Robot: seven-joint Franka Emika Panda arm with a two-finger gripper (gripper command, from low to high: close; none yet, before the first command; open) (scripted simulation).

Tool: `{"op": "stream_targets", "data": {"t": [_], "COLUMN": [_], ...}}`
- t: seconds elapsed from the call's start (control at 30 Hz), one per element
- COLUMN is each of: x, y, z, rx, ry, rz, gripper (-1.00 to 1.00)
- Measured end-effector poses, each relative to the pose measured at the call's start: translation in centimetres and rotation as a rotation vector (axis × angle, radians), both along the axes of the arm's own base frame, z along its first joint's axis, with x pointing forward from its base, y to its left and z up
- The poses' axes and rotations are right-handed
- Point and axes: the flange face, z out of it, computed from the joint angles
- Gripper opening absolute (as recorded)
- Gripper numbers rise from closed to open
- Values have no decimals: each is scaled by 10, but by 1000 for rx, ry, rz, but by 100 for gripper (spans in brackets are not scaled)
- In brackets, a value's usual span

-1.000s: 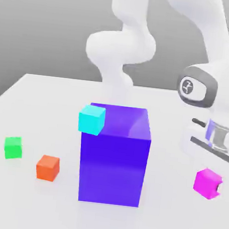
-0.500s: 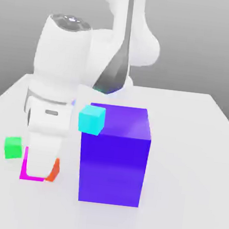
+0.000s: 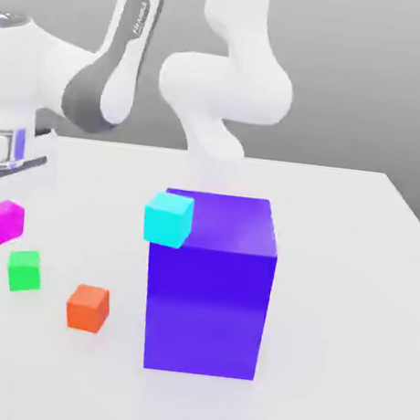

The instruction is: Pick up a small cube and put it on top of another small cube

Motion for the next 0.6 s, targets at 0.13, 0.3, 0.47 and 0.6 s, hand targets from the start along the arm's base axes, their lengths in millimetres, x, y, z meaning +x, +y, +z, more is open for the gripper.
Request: {"op": "stream_targets", "data": {"t": [0.13,0.3,0.47,0.6], "x": [-32,-33,-32,-30], "y": [-5,-7,-9,-8], "z": [-13,-20,-29,-39], "rx": [51,50,49,50], "ry": [-16,-30,-39,-42], "rz": [-135,-148,-149,-148], "gripper": [-100,-100,-100,-100]}}
